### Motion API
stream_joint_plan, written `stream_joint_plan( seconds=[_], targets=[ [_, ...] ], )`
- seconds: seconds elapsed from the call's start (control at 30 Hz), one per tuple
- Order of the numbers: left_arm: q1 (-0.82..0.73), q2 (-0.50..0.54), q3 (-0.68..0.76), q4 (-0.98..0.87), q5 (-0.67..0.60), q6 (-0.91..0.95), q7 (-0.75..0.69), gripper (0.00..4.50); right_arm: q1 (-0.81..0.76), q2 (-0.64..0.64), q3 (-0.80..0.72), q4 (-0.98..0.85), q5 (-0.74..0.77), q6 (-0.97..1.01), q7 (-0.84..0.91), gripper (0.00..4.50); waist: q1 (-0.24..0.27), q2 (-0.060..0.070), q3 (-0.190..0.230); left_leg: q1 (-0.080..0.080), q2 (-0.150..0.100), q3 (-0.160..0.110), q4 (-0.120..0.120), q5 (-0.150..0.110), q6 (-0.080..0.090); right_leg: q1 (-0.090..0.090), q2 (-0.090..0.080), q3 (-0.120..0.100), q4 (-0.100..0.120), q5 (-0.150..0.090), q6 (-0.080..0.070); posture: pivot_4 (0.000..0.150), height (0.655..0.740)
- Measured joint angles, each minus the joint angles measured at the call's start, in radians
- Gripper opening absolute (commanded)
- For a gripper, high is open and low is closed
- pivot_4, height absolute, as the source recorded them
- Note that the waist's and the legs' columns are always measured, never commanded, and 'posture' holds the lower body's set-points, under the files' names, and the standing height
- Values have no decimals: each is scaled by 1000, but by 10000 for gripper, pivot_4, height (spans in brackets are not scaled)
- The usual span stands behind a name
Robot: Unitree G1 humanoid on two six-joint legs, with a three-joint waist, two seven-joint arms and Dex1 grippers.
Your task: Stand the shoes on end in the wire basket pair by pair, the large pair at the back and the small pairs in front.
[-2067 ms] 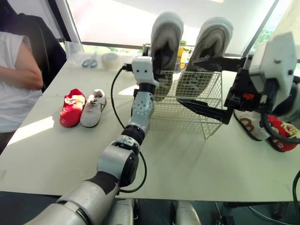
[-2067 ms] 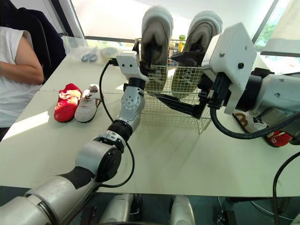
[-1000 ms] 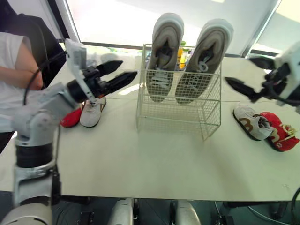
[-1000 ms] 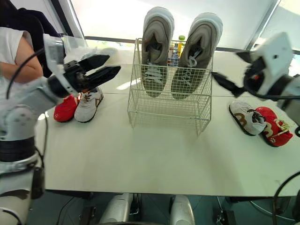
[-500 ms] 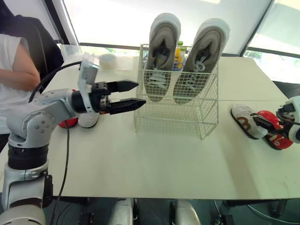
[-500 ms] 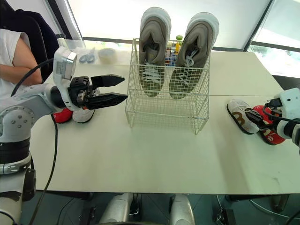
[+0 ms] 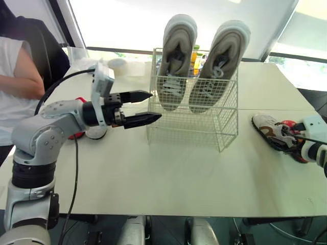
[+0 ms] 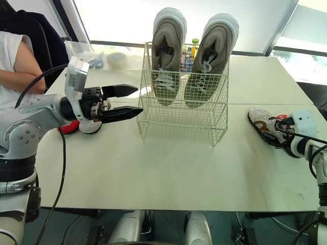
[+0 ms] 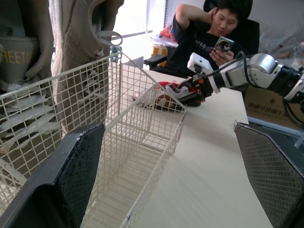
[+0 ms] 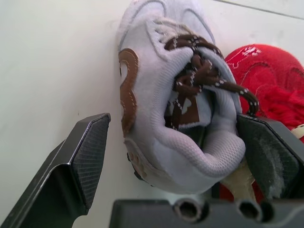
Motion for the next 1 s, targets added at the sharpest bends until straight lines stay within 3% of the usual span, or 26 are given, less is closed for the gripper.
stream_joint_plan(
  seconds=[0.03,0.2,0.27,0.5,0.77,0.9,1.0],
  targets=[
    [0,-1,-1,-2,3,-3,2,45000,-1,7,9,6,-7,-5,2,36772,0,0,0,0,0,0,0,0,0,0,0,0,0,0,0,1500,7400],
    [0,-8,-13,-6,30,-19,4,45000,-4,10,18,-5,-27,-17,8,12337,0,0,0,0,0,0,0,0,0,0,0,0,0,0,0,1500,7400],
    [-1,-13,-16,-4,38,-21,5,45000,-1,10,18,-32,-27,-11,11,4697,0,0,0,0,0,0,0,0,0,0,0,0,0,0,0,1500,7400],
    [-47,-43,-15,59,44,-29,20,45000,-13,-5,-70,-200,-6,14,-6,4697,7,3,2,0,0,0,0,0,0,-1,0,0,0,0,0,1500,7400],
    [-177,-67,4,248,11,16,-5,45000,-277,-108,-231,-470,71,-11,-39,4697,6,5,4,-1,0,0,-3,0,-1,-3,1,0,0,0,0,1500,7400],
    [-282,-71,7,369,-2,54,-49,45000,-367,-96,-200,-695,236,-49,62,4697,5,4,4,-1,1,0,-3,1,-1,-4,1,0,0,0,0,1500,7400],
    [-342,-72,7,427,-10,81,-79,45000,-381,-97,-91,-827,268,-99,130,4697,3,3,5,-1,1,0,-3,1,-1,-3,1,0,-1,0,0,1500,7400]
  ],
)
